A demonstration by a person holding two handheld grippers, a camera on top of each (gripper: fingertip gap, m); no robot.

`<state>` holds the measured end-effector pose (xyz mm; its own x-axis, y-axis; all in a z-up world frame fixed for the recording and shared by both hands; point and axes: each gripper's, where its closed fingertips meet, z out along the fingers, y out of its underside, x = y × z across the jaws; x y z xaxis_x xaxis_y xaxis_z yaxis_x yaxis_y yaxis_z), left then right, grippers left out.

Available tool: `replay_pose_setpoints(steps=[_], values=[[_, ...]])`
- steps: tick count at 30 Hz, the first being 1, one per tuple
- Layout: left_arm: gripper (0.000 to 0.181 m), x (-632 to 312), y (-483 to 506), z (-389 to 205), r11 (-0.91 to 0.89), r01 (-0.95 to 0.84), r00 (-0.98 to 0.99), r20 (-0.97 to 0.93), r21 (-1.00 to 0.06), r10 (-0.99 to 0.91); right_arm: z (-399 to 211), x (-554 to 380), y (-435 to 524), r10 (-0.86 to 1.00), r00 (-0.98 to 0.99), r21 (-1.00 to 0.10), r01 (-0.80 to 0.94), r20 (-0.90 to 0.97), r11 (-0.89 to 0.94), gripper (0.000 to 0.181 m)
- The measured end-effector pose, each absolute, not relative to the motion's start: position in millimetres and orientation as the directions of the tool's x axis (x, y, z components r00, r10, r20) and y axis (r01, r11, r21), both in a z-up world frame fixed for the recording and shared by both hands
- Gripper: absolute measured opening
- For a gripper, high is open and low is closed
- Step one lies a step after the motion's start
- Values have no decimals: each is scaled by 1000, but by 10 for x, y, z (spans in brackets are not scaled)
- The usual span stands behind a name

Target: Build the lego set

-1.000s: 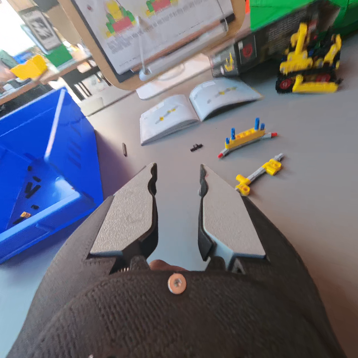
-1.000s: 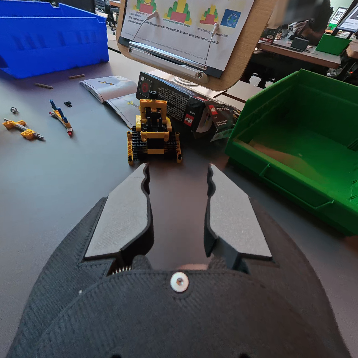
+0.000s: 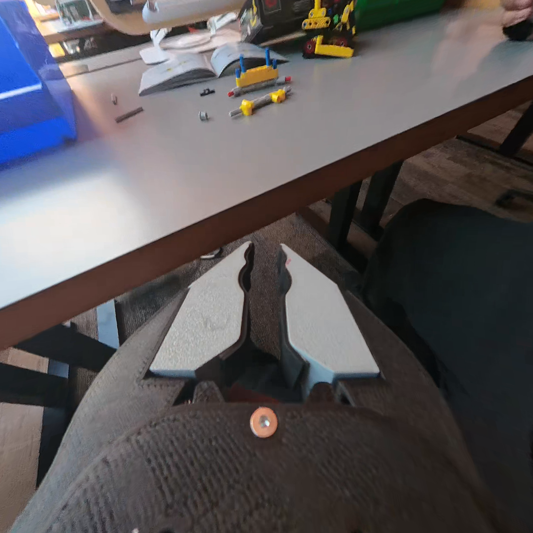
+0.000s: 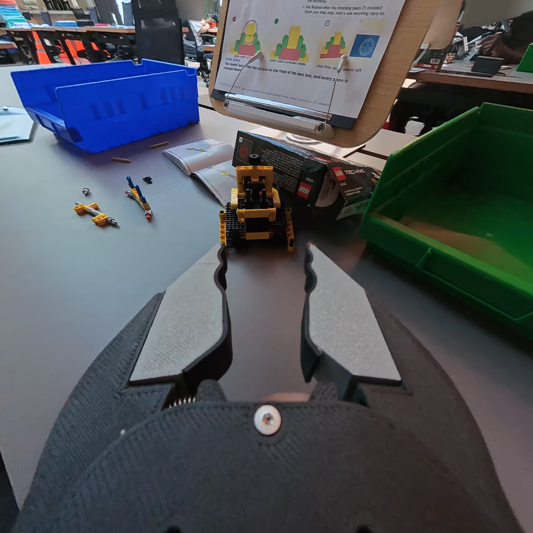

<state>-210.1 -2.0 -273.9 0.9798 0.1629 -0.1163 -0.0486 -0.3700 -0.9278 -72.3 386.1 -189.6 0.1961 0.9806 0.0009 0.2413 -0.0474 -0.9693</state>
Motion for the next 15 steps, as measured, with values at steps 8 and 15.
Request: replay_pose_setpoints(steps=[8,15], values=[[15,-2545,145,-2119,-135,88,993,77,-987,87,-1902,-879,3769,979,204,-968,244,-11,-62,50],[17,-2884,558,-1890,-121,75,997,75,-990,4,-1923,-909,3741,970,227,-960,280,85,19,49]])
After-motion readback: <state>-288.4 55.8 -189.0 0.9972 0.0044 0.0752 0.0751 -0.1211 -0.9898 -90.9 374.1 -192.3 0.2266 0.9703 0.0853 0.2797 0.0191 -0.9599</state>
